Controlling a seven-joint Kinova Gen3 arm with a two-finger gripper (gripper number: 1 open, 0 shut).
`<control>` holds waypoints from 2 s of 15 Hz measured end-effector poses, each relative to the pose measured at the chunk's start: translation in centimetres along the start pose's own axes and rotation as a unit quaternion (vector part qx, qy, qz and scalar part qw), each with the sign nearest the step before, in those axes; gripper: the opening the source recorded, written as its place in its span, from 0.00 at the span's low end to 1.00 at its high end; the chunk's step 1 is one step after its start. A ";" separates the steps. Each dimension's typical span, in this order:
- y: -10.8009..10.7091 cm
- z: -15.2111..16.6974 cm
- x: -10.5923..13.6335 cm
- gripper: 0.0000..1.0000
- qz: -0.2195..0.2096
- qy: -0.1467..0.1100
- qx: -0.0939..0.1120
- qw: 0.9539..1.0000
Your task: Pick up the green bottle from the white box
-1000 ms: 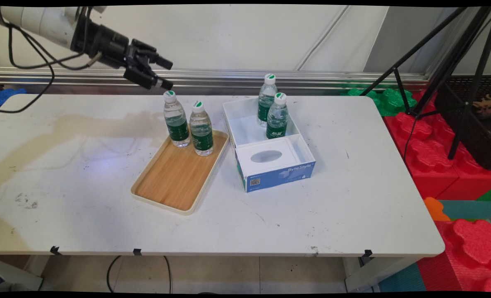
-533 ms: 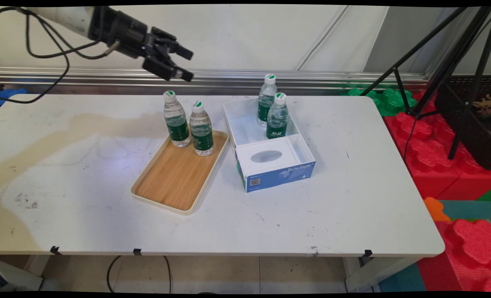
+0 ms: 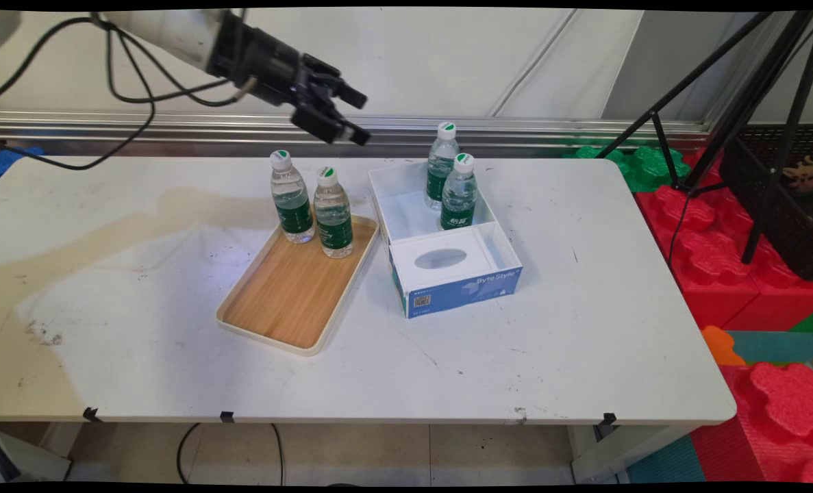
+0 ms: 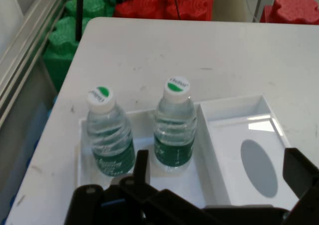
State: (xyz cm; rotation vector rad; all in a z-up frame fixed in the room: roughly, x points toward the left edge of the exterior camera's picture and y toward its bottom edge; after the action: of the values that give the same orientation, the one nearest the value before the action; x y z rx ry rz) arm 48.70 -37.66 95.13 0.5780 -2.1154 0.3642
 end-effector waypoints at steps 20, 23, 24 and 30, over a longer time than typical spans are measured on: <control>-0.4 16.7 0.6 1.00 -0.024 -0.077 0.000 0.997; -0.6 18.6 0.4 1.00 -0.028 -0.082 0.002 0.996; -0.6 19.3 0.3 1.00 -0.030 -0.084 0.003 0.996; -0.7 21.7 0.0 1.00 -0.037 -0.089 0.007 0.995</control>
State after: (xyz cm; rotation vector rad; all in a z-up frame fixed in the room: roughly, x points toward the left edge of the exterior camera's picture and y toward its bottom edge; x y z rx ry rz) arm 34.13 -48.13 82.90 0.7171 -2.2548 0.2944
